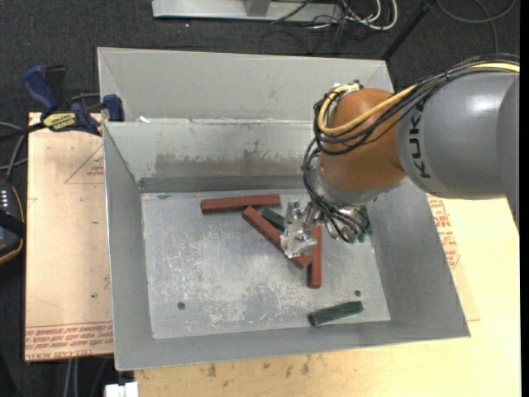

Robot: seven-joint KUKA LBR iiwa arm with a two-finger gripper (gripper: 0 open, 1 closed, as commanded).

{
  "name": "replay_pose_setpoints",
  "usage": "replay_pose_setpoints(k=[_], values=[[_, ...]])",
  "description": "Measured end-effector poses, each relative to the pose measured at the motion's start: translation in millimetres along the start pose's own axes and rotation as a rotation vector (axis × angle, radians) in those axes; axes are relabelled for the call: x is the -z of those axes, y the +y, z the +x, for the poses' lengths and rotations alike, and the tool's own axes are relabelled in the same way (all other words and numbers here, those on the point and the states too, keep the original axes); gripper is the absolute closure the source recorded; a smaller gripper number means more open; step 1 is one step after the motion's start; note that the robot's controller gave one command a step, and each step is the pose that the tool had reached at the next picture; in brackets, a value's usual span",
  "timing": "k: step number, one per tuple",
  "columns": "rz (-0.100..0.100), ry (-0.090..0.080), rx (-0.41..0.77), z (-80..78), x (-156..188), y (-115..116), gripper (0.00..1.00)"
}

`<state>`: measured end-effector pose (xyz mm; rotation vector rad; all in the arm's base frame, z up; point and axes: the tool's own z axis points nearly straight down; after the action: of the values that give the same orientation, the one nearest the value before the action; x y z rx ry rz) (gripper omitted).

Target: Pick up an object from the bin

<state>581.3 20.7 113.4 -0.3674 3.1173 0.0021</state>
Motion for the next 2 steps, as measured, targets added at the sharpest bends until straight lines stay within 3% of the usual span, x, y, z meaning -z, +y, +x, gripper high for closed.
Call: replay_pose_setpoints(k=[1,2], values=[[-0.002,0.004,-0.042,-3.3,41.6,-14.6,1.00],[0.001,0.000,-0.008,-28.3,107.2,-4.2,1.00]])
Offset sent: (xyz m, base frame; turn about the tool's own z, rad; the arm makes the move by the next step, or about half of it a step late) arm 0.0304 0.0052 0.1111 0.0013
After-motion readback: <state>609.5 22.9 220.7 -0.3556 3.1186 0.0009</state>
